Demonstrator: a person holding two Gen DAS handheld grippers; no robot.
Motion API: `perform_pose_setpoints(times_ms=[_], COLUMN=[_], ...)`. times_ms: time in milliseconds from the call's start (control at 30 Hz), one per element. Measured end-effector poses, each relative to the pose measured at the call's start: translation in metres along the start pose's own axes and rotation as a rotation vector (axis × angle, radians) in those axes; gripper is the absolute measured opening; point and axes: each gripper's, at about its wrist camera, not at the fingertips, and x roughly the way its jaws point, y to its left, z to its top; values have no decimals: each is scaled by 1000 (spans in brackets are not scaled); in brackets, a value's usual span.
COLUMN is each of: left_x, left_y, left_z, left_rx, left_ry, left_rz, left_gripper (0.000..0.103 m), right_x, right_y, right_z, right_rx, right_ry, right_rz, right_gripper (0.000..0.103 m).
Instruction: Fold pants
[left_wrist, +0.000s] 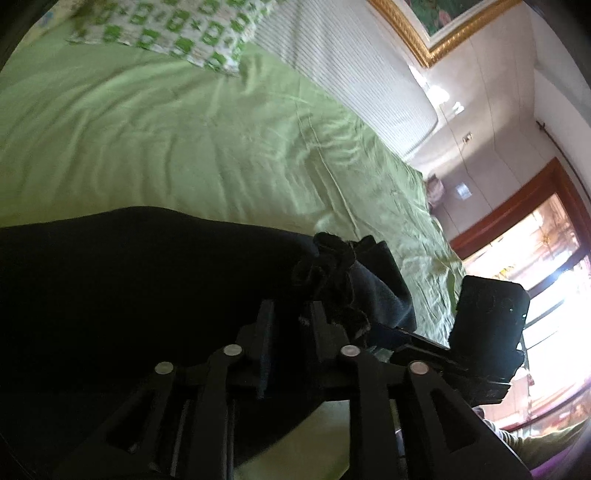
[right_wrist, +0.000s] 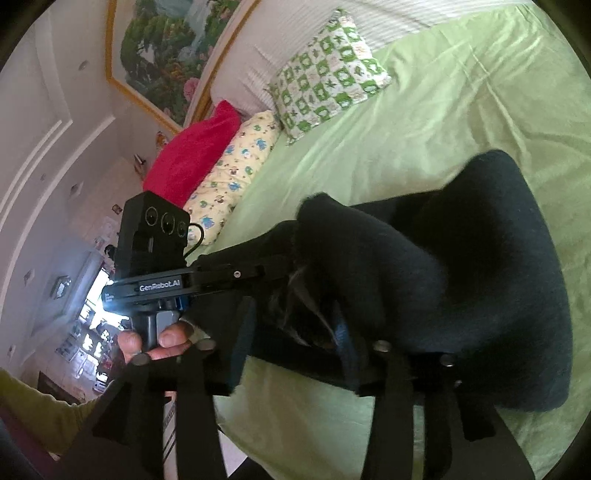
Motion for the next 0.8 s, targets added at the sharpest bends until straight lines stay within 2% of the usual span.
perform_pose_setpoints(times_ms=[67,200,333,467,600,800], left_x=[-10,-30,-43,-57,-73,-94], left_y=[-1,6,11,20,30,44], left_z=[-4,-16,-29,-43,-60,-78], left_rx=[-13,-72,-118,-178,-236,-312], left_ry=[-33,-78,-104,-133,-186,-215], left_rz=[29,2,-2,11,41,70], left_gripper=[33,47,47,47,56,56], right_x=[0,-2,-3,2,10,22], right_y=[5,18,34,46,56,68], right_z=[3,9,13,17,19,21], right_rx=[-8,-42,-107,-146,-184,-221], right_ry=[-3,-8,-11,1,23,53], right_rz=[8,8,4,6,14,14], right_gripper=[50,52,61,61,63,65])
